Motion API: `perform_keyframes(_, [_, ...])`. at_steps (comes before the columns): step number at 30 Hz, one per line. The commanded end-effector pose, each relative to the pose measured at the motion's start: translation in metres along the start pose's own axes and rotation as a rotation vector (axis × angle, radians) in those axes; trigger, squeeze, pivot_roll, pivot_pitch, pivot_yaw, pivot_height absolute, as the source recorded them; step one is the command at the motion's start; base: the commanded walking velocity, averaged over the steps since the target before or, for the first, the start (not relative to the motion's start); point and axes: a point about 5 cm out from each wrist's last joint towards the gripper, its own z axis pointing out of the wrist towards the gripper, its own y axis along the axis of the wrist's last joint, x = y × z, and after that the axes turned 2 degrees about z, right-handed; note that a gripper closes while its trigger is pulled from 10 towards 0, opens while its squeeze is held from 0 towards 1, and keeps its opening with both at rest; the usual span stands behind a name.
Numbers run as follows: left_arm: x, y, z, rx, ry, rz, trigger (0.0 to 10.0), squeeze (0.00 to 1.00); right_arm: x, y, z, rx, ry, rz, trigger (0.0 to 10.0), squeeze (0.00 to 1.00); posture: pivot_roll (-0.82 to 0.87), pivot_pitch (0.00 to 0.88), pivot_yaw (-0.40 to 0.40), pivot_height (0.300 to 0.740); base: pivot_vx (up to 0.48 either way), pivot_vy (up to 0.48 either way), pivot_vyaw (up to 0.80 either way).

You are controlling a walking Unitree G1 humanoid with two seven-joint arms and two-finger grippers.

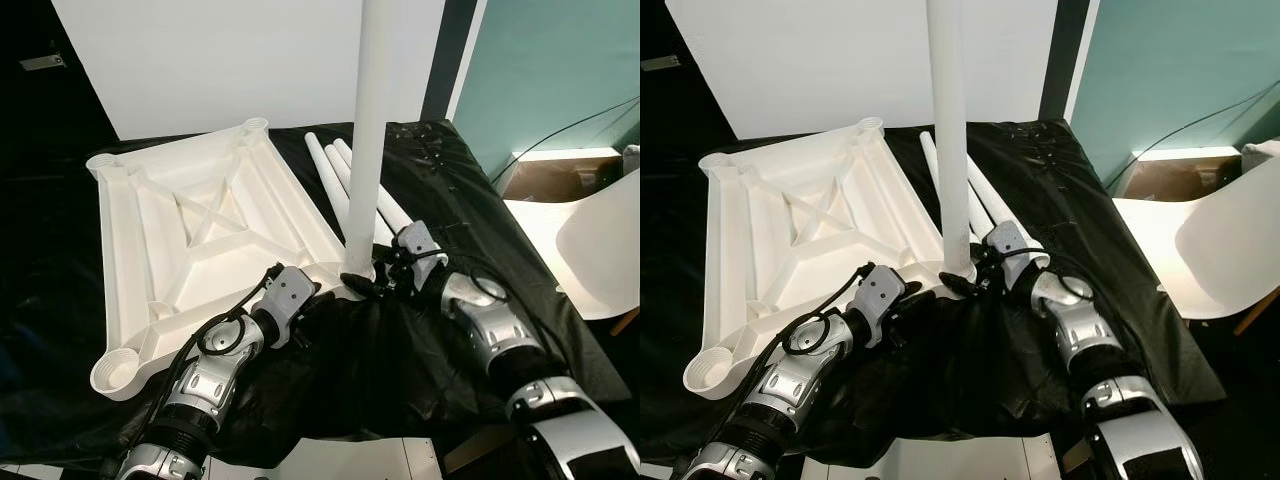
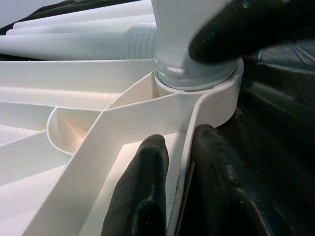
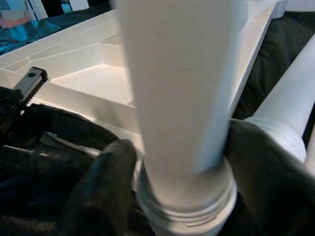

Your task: Building children table

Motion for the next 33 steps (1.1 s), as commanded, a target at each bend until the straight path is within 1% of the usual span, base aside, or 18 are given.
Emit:
perform_keyframes(1, [-0.019, -0.027, -0.002, 0.116, -0.084, -0.062, 10.0, 0.0, 0.005, -0.004, 0.002, 0.02, 0.052, 0.027, 0.0, 0.0, 0.05, 0.0, -0.001, 0.74, 0.0, 0.0, 0.0])
perform_keyframes(3, [-0.019, -0.027, -0.002, 0.116, -0.084, -0.063, 10.0, 0.0, 0.004, -0.004, 0.002, 0.021, 0.055, 0.032, 0.0, 0.0, 0.05, 0.0, -0.001, 0.74, 0.0, 0.0, 0.0])
perform_keyframes(7, [-0.019, -0.028, -0.002, 0.117, -0.082, -0.063, 10.0, 0.0, 0.012, -0.011, 0.004, 0.027, 0.052, 0.062, 0.0, 0.0, 0.05, 0.0, -0.002, 0.74, 0.0, 0.0, 0.0])
perform_keyframes(8, [-0.019, -0.028, -0.002, 0.117, -0.081, -0.063, 10.0, 0.0, 0.021, -0.017, 0.007, 0.015, 0.029, 0.103, 0.0, 0.0, 0.05, 0.0, -0.001, 0.74, 0.0, 0.0, 0.0])
perform_keyframes(9, [-0.019, -0.028, -0.002, 0.117, -0.081, -0.063, 10.0, 0.0, 0.021, -0.017, 0.007, 0.015, 0.029, 0.103, 0.0, 0.0, 0.05, 0.0, -0.001, 0.74, 0.0, 0.0, 0.0])
perform_keyframes(10, [-0.019, -0.028, -0.002, 0.117, -0.08, -0.062, 10.0, 0.0, 0.027, -0.02, 0.008, 0.008, 0.01, 0.113, 0.0, 0.0, 0.05, 0.0, -0.001, 0.74, 0.0, 0.0, 0.0])
perform_keyframes(12, [-0.019, -0.028, -0.003, 0.118, -0.08, -0.062, 10.0, 0.0, 0.031, -0.023, 0.009, 0.002, -0.009, 0.122, 0.0, 0.0, 0.05, 0.0, -0.001, 0.74, 0.0, 0.0, 0.0])
perform_keyframes(14, [-0.018, -0.028, -0.002, 0.119, -0.08, -0.059, 10.0, 0.0, 0.045, -0.029, 0.014, -0.038, -0.14, 0.148, 0.0, 0.0, 0.05, 0.0, -0.002, 0.74, 0.0, 0.0, 0.0])
perform_keyframes(15, [-0.018, -0.028, -0.002, 0.119, -0.08, -0.059, 10.0, 0.0, 0.045, -0.029, 0.014, -0.038, -0.14, 0.148, 0.0, 0.0, 0.05, 0.0, -0.002, 0.74, 0.0, 0.0, 0.0])
perform_keyframes(17, [-0.017, -0.028, -0.002, 0.119, -0.08, -0.056, 10.0, 0.0, 0.05, -0.03, 0.016, -0.089, -0.302, 0.171, 0.0, 0.0, 0.05, 0.0, -0.005, 0.74, 0.0, 0.0, 0.0])
perform_keyframes(20, [-0.017, -0.028, -0.002, 0.119, -0.08, -0.056, 10.0, 0.0, 0.051, -0.03, 0.015, -0.105, -0.35, 0.176, 0.0, 0.0, 0.05, 0.0, -0.005, 0.74, 0.0, 0.0, 0.0])
perform_keyframes(23, [-0.018, -0.028, -0.002, 0.12, -0.08, -0.058, 10.0, 0.0, 0.046, -0.025, 0.011, -0.17, -0.514, 0.16, 0.0, 0.0, 0.06, 0.0, -0.01, 0.74, 0.0, 0.0, 0.0])
perform_keyframes(24, [-0.018, -0.028, -0.002, 0.12, -0.08, -0.058, 10.0, 0.0, 0.046, -0.025, 0.011, -0.17, -0.514, 0.16, 0.0, 0.0, 0.06, 0.0, -0.01, 0.74, 0.0, 0.0, 0.0])
perform_keyframes(25, [-0.02, -0.029, -0.003, 0.121, -0.082, -0.061, 10.0, 0.0, 0.042, -0.024, 0.01, -0.166, -0.554, 0.15, 0.0, 0.0, 0.06, 0.0, -0.012, 0.74, 0.0, 0.0, 0.0])
perform_keyframes(29, [-0.021, -0.03, -0.003, 0.123, -0.082, -0.063, 10.0, 0.0, 0.039, -0.023, 0.01, -0.157, -0.549, 0.138, 0.0, 0.0, 0.06, 0.0, -0.014, 0.74, 0.0, 0.0, 0.0])
perform_keyframes(30, [-0.02, -0.03, -0.003, 0.123, -0.08, -0.063, 10.0, 0.0, 0.04, -0.023, 0.011, -0.15, -0.525, 0.137, 6.0, 0.0, 0.06, 0.0, -0.016, 0.74, 0.0, 0.0, 0.0])
perform_keyframes(31, [-0.02, -0.03, -0.003, 0.122, -0.078, -0.063, 10.0, 0.0, 0.041, -0.022, 0.013, -0.15, -0.497, 0.133, 10.0, 0.0, 0.07, 0.0, -0.017, 0.74, 0.0, 0.0, 0.0])
perform_keyframes(33, [-0.02, -0.03, -0.003, 0.122, -0.076, -0.063, 10.0, 0.0, 0.041, -0.02, 0.013, -0.154, -0.474, 0.128, 10.0, 0.0, 0.07, 0.0, -0.017, 0.74, 0.0, 0.0, 0.0])
